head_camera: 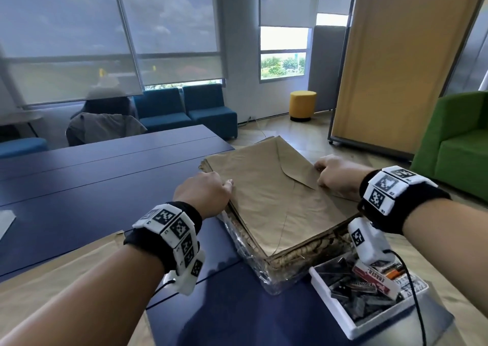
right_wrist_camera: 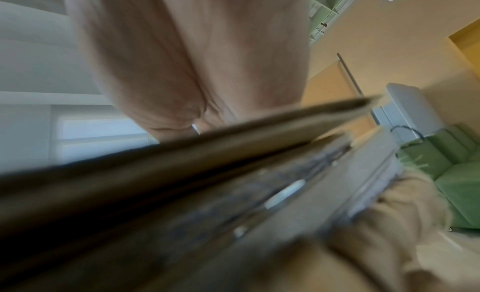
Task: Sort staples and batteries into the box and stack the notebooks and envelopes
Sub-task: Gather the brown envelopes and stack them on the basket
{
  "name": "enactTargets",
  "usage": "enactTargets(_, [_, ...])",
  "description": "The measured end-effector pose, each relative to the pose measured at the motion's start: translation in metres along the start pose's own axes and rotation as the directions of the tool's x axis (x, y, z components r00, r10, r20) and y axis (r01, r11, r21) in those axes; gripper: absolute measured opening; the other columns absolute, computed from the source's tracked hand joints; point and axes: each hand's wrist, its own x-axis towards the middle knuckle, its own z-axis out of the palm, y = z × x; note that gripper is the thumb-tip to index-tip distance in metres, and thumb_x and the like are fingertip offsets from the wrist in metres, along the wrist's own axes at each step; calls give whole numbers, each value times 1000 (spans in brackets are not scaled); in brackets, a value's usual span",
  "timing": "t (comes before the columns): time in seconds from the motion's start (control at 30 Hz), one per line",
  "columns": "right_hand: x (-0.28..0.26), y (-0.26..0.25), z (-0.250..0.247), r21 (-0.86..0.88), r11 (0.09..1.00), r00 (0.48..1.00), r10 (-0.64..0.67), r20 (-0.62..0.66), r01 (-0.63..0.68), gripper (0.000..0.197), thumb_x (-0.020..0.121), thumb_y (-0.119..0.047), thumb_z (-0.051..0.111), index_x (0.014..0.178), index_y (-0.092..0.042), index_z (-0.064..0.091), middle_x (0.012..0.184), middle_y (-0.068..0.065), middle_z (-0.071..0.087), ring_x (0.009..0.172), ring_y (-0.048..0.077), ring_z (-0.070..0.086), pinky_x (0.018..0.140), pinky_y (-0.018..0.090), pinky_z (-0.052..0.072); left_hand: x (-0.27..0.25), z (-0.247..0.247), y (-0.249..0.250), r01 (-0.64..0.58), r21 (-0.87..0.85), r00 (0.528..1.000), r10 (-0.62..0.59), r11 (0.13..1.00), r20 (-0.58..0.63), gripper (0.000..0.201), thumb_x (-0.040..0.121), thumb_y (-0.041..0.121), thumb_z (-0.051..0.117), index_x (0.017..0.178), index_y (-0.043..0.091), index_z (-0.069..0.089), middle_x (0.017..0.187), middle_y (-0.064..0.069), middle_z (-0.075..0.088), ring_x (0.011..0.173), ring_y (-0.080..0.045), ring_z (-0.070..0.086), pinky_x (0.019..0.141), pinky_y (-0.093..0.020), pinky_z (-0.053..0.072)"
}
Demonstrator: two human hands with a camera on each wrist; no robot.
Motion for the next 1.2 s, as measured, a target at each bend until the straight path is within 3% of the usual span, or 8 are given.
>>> enactTargets(0.27, [-8, -8, 3, -62, 998, 1000, 4, 17, -3, 38, 93, -3, 44, 121, -13, 66, 124, 8, 60, 111, 28, 58, 100, 38, 51, 3, 1, -7, 23, -100, 999, -18, 995, 48, 51, 102, 57, 35, 66, 20, 42, 82, -8, 56, 79, -31, 56, 80, -40, 48])
enactTargets(0.4, [-12, -15, 0, -135, 991, 998, 31, 48, -25, 37, 91, -9, 45, 122, -18, 62, 130, 9, 56, 114, 30, 55, 101, 38, 48, 3, -1, -8, 18, -104, 998, -11, 994, 61, 53, 100, 58, 36, 74, 14, 51, 94, -17, 66, 70, -28, 58, 86, -42, 53])
enactTargets(0.57, [-25, -39, -9, -227, 974, 997, 43, 71, -26, 49, 102, -13, 39, 151, -14, 38, 159, 16, 30, 145, 41, 26, 117, 44, 23, -4, -23, -9, -3, -69, 997, 8, 998, 78, 58, 103, 56, 35, 71, 12, 53, 61, -7, 66, 61, -23, 67, 74, -35, 52])
enactTargets(0.73, [-47, -89, -9, -112, 974, 980, -200, -16, 197, 51, 97, -21, 57, 147, -29, 45, 147, 7, 41, 136, 34, 35, 109, 44, 36, -21, -61, -33, -28, -97, 999, 30, 995, 25, 54, 107, 47, 38, 88, 5, 65, 79, -14, 73, 61, -23, 67, 70, -30, 54])
enactTargets(0.9, [-77, -162, 10, 109, 897, 903, -429, -15, 428, 53, 93, -24, 71, 143, -20, 54, 131, 4, 55, 120, 23, 53, 92, 31, 43, -44, -89, -79, 60, -150, 998, -65, 987, -26, 57, 104, 58, 36, 107, 8, 64, 95, -16, 69, 76, -30, 64, 79, -46, 59])
enactTargets(1.07, [-103, -227, 56, 251, 830, 838, -535, 110, 498, 49, 92, -24, 74, 138, -20, 57, 115, -1, 61, 96, 16, 61, 79, 27, 47, -84, -109, -144, 182, -155, 979, -194, 971, -66, 52, 106, 54, 34, 120, 11, 59, 99, -9, 62, 89, -32, 62, 88, -51, 55])
enactTargets(1.13, [-110, -242, 82, 221, 844, 824, -530, 200, 489, 48, 92, -25, 74, 137, -18, 58, 122, 4, 63, 103, 23, 63, 85, 36, 52, -101, -110, -170, 250, -41, 968, -251, 967, -11, 44, 108, 49, 36, 122, 15, 58, 100, -7, 63, 84, -27, 64, 83, -42, 54])
enactTargets(1.2, [-120, -256, 115, 201, 860, 790, -511, 339, 470, 44, 95, -22, 71, 135, -14, 57, 117, 7, 66, 100, 27, 67, 85, 41, 56, -124, -115, -200, 352, 85, 930, -359, 932, 75, 45, 104, 56, 41, 107, 15, 59, 91, -11, 66, 72, -25, 67, 73, -37, 56])
